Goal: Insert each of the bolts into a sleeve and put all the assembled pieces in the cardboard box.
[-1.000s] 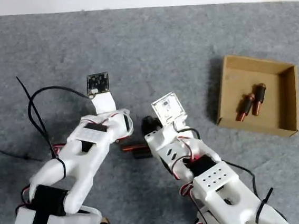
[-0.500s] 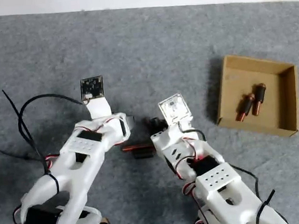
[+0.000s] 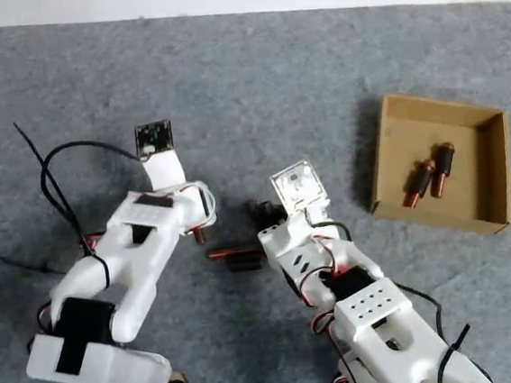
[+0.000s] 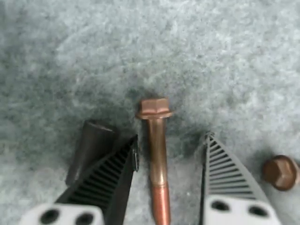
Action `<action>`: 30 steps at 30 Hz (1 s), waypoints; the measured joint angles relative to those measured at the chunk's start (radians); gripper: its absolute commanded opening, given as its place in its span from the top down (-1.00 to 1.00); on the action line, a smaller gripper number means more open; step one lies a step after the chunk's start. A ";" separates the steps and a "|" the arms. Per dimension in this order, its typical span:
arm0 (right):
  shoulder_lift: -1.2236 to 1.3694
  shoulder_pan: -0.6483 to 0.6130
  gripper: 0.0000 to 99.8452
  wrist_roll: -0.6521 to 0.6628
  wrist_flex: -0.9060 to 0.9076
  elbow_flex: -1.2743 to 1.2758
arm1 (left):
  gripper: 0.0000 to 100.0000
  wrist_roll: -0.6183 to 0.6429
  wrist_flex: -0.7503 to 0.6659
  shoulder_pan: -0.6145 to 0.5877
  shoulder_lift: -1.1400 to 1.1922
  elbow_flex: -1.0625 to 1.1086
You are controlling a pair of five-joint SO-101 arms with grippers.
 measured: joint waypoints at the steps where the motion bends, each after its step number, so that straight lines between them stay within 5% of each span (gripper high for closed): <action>1: 0.000 0.000 0.99 0.000 0.000 0.000 | 0.58 0.002 0.003 0.000 0.008 -0.008; 4: 0.000 0.000 0.99 0.000 0.000 0.000 | 0.61 0.002 0.006 0.000 0.025 -0.021; 9: 0.000 0.000 0.99 0.000 0.000 0.000 | 1.00 0.003 0.006 -0.002 0.028 -0.021; 18: 0.000 0.000 0.99 0.000 0.000 0.000 | 0.99 0.006 0.000 0.002 0.002 -0.021; 24: -0.012 0.000 0.99 0.000 -0.043 0.040 | 0.99 0.038 -0.008 -0.008 -0.288 0.189; 30: -0.012 -0.043 0.99 0.000 -0.235 0.153 | 0.99 0.107 -0.181 -0.006 -0.707 0.486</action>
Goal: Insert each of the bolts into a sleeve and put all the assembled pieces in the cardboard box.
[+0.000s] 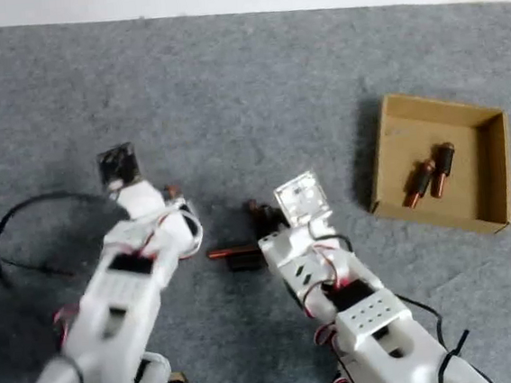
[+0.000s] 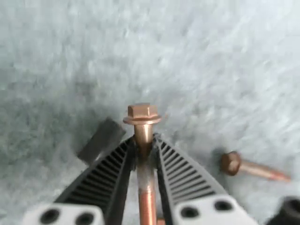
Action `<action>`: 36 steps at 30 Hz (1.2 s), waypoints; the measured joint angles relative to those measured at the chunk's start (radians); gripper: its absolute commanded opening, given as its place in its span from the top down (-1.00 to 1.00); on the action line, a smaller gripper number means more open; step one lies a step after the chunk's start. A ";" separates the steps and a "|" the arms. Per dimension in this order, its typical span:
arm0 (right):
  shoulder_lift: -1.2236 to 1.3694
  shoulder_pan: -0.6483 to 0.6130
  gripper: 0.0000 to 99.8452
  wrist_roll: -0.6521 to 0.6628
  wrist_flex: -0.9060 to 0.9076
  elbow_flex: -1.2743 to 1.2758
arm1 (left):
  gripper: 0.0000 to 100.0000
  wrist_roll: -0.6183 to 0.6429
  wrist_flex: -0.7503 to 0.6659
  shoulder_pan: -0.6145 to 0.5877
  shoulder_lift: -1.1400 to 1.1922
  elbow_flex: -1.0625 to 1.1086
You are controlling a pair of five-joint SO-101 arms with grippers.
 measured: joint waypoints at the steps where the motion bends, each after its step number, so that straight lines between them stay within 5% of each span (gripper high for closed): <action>1: 0.000 -0.012 0.99 0.011 -0.025 0.012 | 0.99 0.002 -0.026 -0.002 -0.063 0.044; 13: 0.000 -0.086 0.99 0.166 -0.091 0.044 | 0.99 0.005 -0.098 0.002 -0.842 0.397; 17: 0.000 -0.086 0.99 0.166 -0.091 0.044 | 0.99 0.068 0.034 -0.043 -1.042 0.396; 28: -0.017 -0.091 0.99 0.166 -0.091 0.044 | 0.99 0.184 0.101 -0.072 -1.094 0.391; 36: -0.370 -0.081 0.99 0.166 -0.034 0.143 | 0.99 0.186 0.107 -0.072 -1.094 0.391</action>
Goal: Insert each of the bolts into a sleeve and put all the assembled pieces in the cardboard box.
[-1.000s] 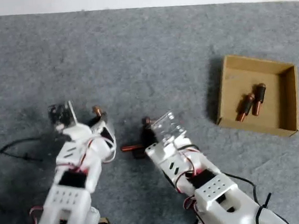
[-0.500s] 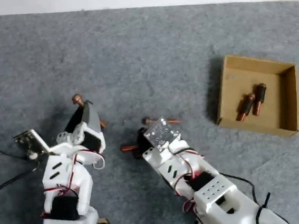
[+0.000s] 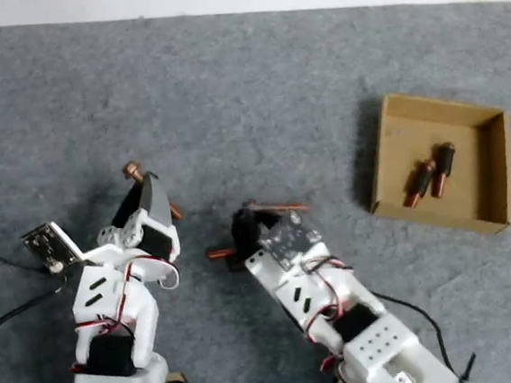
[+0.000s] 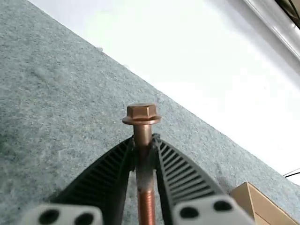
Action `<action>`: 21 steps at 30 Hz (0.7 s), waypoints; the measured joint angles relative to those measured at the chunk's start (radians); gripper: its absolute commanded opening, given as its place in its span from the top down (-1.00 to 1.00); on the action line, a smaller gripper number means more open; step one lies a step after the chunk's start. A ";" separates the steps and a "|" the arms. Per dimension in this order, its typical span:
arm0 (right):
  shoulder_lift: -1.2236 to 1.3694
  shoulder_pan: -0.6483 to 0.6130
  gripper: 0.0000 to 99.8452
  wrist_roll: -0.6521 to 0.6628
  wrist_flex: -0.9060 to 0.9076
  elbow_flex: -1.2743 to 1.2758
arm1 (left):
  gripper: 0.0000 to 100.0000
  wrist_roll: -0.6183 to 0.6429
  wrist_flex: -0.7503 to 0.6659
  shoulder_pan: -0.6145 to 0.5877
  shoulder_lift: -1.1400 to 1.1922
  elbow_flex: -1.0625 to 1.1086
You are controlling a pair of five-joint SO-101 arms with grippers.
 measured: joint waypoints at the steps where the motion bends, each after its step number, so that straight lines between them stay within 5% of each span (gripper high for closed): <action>1: -0.060 0.000 0.99 0.000 0.038 0.002 | 0.99 0.000 0.000 0.000 0.000 0.000; 10: -0.566 0.002 0.99 0.000 0.419 0.009 | 0.99 0.000 0.034 0.054 0.000 0.000; 21: -0.559 -0.080 0.99 0.000 0.489 0.009 | 0.99 0.003 0.038 0.087 0.000 0.000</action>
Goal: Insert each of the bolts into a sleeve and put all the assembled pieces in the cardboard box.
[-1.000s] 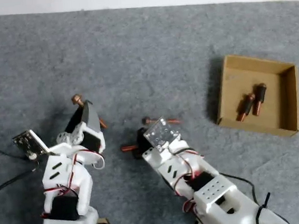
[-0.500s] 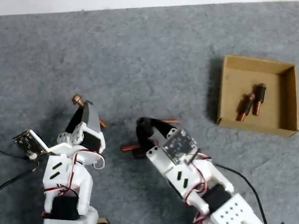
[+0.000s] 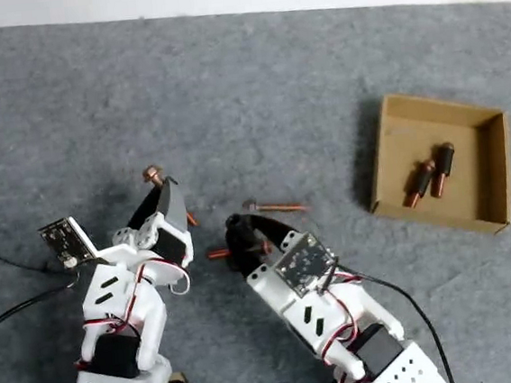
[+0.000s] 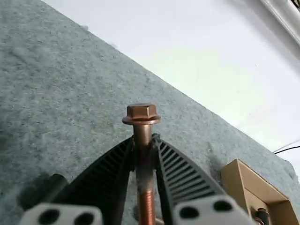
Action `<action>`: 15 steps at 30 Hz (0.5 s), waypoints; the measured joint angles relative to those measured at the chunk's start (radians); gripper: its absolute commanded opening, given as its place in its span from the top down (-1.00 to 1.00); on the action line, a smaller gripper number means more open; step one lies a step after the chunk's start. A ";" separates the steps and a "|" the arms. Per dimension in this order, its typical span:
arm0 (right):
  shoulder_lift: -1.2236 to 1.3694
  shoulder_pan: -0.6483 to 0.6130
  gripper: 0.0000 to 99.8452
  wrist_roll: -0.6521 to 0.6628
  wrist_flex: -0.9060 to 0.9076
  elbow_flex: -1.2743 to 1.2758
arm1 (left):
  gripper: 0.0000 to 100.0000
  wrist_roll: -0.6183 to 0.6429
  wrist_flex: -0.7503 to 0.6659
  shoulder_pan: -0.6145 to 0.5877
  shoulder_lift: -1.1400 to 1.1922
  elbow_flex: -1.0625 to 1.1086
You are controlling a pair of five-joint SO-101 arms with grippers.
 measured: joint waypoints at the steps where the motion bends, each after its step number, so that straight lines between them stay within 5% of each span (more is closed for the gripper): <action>1: 0.006 -0.005 0.99 0.000 0.000 0.000 | 0.99 0.000 0.000 0.003 0.000 0.000; 15: 0.021 -0.014 0.99 0.005 0.000 0.002 | 0.99 0.000 0.000 0.003 0.000 -0.003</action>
